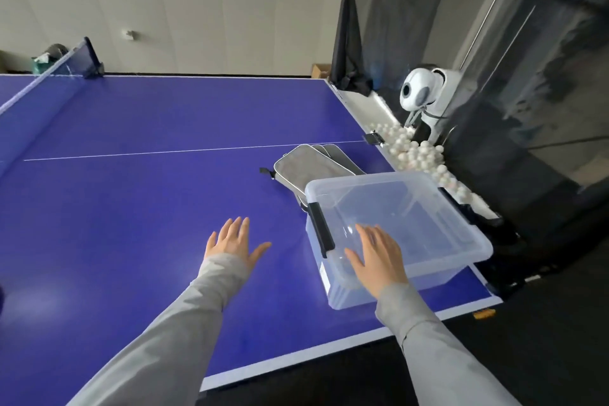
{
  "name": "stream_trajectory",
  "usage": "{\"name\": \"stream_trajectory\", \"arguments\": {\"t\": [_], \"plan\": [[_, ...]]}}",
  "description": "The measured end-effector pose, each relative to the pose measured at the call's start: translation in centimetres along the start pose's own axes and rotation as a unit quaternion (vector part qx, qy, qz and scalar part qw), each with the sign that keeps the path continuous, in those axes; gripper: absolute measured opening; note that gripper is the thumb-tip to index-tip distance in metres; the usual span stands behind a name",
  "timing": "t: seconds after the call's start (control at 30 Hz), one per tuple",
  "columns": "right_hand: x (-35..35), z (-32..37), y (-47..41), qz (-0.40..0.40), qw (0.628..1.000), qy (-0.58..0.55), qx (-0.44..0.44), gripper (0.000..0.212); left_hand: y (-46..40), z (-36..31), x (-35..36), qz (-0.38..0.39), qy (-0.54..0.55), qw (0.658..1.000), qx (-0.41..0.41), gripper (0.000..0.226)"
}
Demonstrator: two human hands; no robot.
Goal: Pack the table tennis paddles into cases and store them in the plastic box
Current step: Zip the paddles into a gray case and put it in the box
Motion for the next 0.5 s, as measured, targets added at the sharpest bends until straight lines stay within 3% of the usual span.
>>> {"name": "stream_trajectory", "arguments": {"t": [0.2,0.5], "plan": [[-0.3,-6.0,-2.4,0.011,0.999,-0.015,0.026,0.054,-2.4,-5.8,0.5,0.002,0.027,1.0,0.0,0.078],[0.3,-11.8,-12.1,0.021,0.999,-0.024,0.032,0.057,-13.0,-12.8,2.0,-0.005,0.087,0.996,0.003,0.075]]}}
Point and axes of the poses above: each hand's wrist, its own y-axis away from the middle knuckle, its own x-axis out of the palm, z = x × y, the point moved 8 cm from there along -y, towards the middle knuckle, and after that the axes turned 1 degree about -z, right-handed, at the moved point
